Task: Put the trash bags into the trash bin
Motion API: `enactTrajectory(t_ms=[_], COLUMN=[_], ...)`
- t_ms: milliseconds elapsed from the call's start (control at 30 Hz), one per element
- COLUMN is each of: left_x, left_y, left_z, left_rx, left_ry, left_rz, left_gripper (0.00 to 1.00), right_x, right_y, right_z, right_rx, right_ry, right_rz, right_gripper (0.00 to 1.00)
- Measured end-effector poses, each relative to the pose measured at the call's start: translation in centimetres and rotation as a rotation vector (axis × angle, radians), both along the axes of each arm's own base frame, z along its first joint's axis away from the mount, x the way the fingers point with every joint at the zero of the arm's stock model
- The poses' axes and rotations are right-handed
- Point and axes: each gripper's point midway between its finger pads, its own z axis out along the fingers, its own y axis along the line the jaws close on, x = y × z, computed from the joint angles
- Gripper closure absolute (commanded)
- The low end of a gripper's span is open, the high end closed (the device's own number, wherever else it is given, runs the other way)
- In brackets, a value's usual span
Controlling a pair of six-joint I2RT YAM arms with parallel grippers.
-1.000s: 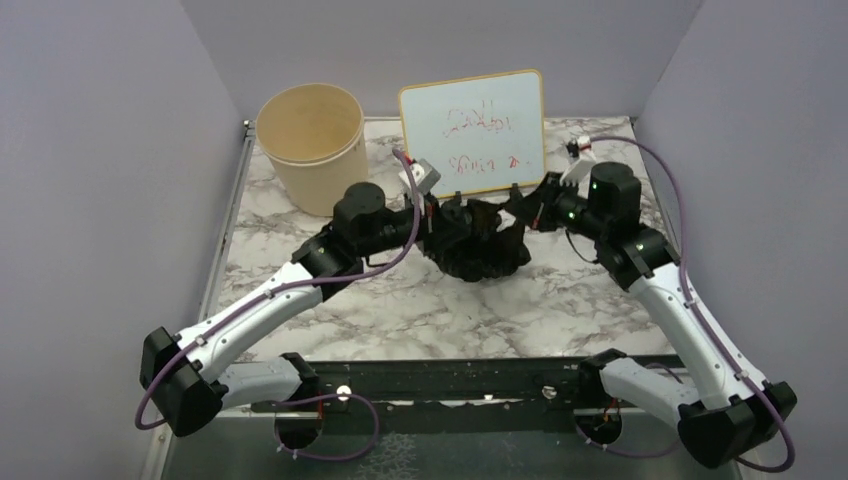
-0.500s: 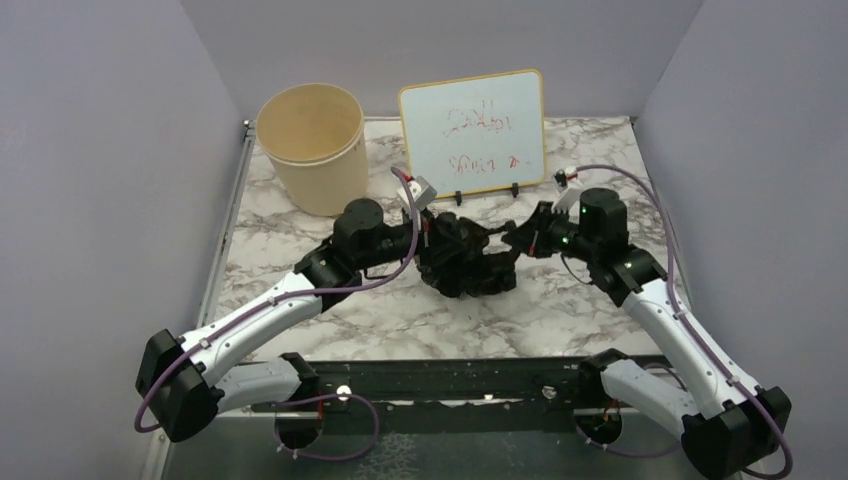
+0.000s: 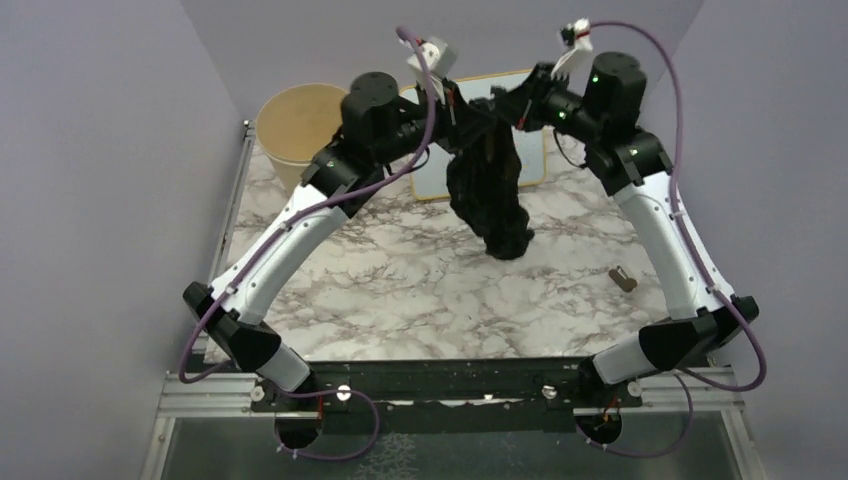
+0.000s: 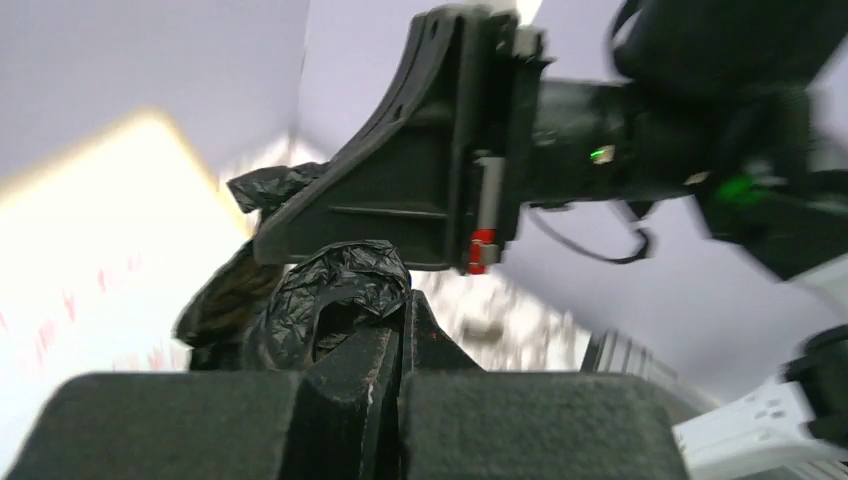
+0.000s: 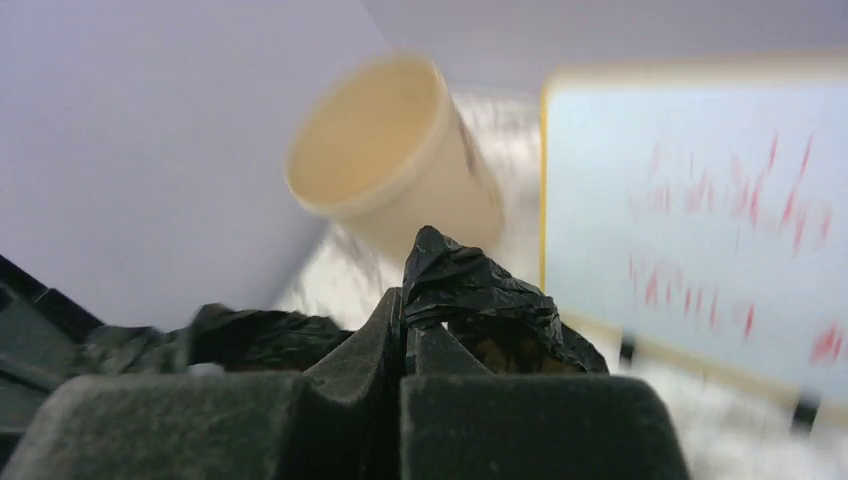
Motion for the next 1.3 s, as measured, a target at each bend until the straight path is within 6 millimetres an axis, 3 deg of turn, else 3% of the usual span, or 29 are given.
enactTrajectory(t_ms=[33, 100, 133, 167, 200, 233, 300, 367, 400, 433, 467, 500, 533, 600, 700, 767, 800, 867, 967, 1033, 1100, 1167, 1300], left_x=[0.6, -1.0, -3.0, -4.7, -6.6, -8.0, -10.0, -10.1, -10.3, -10.7, -11.8, -13.4, -14.1, -13.8, -11.2, -10.4, -10.2, -10.1, -9.8, -9.3, -9.1, -9.0, -9.5], left_y=[-0.1, 0.7, 1.7, 2.7, 3.9, 4.9, 6.4, 6.2, 5.8, 5.9, 6.6, 7.6, 8.1, 7.7, 6.0, 5.8, 5.9, 6.2, 7.2, 8.6, 9.8, 10.6, 10.4], left_z=[4.8, 10.0, 11.2, 11.3, 9.8, 7.8, 0.5, -9.1, -16.6, -21.7, -27.3, -30.7, -31.5, -29.5, -21.2, -17.3, -16.2, -16.3, -19.1, -20.7, -21.1, -20.6, -18.2], left_rx=[-0.061, -0.135, -0.164, -0.176, -0.183, -0.183, -0.18, -0.108, -0.013, 0.064, 0.166, 0.244, 0.271, 0.252, 0.121, 0.046, 0.021, 0.023, 0.099, 0.16, 0.188, 0.188, 0.156], left_ry=[-0.102, -0.223, -0.275, -0.299, -0.299, -0.286, -0.183, 0.02, 0.192, 0.321, 0.47, 0.567, 0.597, 0.554, 0.367, 0.274, 0.243, 0.238, 0.29, 0.318, 0.318, 0.293, 0.237], left_rz=[-0.009, -0.037, -0.06, -0.073, -0.087, -0.092, -0.093, -0.087, -0.079, -0.064, -0.04, -0.027, -0.025, -0.023, -0.012, -0.003, 0.003, 0.02, 0.084, 0.163, 0.214, 0.244, 0.201], left_gripper=[1.0, 1.0, 1.0, 1.0, 1.0, 1.0, 1.0, 1.0, 1.0, 1.0, 1.0, 1.0, 1.0, 1.0, 1.0, 1.0, 1.0, 1.0, 1.0, 0.8, 0.6, 0.49, 0.57], right_x=[0.9, 0.1, -1.6, -3.0, -4.6, -6.4, -8.5, -9.3, -10.1, -11.7, -13.5, -14.9, -15.2, -13.9, -11.2, -10.5, -10.5, -10.6, -11.1, -11.5, -11.5, -11.5, -11.7], right_y=[0.4, 0.1, -0.6, -1.3, -2.2, -3.0, -3.7, -3.8, -4.1, -4.8, -5.7, -6.4, -6.7, -6.5, -6.0, -6.0, -6.0, -6.2, -7.4, -8.3, -8.7, -8.7, -7.2], right_z=[4.0, 9.5, 10.3, 9.7, 7.7, 4.9, -3.1, -13.5, -19.1, -23.9, -27.2, -28.4, -27.5, -22.9, -14.3, -11.9, -12.0, -13.9, -18.1, -19.8, -19.9, -19.6, -18.7], right_rx=[0.019, 0.045, 0.049, 0.045, 0.036, 0.026, -0.003, -0.059, -0.098, -0.139, -0.173, -0.188, -0.176, -0.126, -0.056, -0.039, -0.041, -0.064, -0.132, -0.173, -0.183, -0.181, -0.139], right_ry=[-0.094, -0.265, -0.315, -0.329, -0.314, -0.278, -0.136, 0.112, 0.264, 0.41, 0.525, 0.577, 0.557, 0.421, 0.203, 0.136, 0.135, 0.175, 0.281, 0.325, 0.323, 0.308, 0.286], right_rz=[0.012, 0.024, 0.023, 0.016, 0.0, -0.005, -0.002, -0.007, -0.019, -0.039, -0.063, -0.081, -0.098, -0.109, -0.126, -0.132, -0.135, -0.143, -0.195, -0.236, -0.253, -0.251, -0.168], right_gripper=[0.99, 0.99, 0.99, 0.99, 0.99, 0.99, 0.99, 0.99, 0.99, 0.99, 0.99, 0.99, 0.99, 0.99, 0.99, 0.99, 0.99, 0.99, 0.99, 0.99, 1.0, 1.0, 1.0])
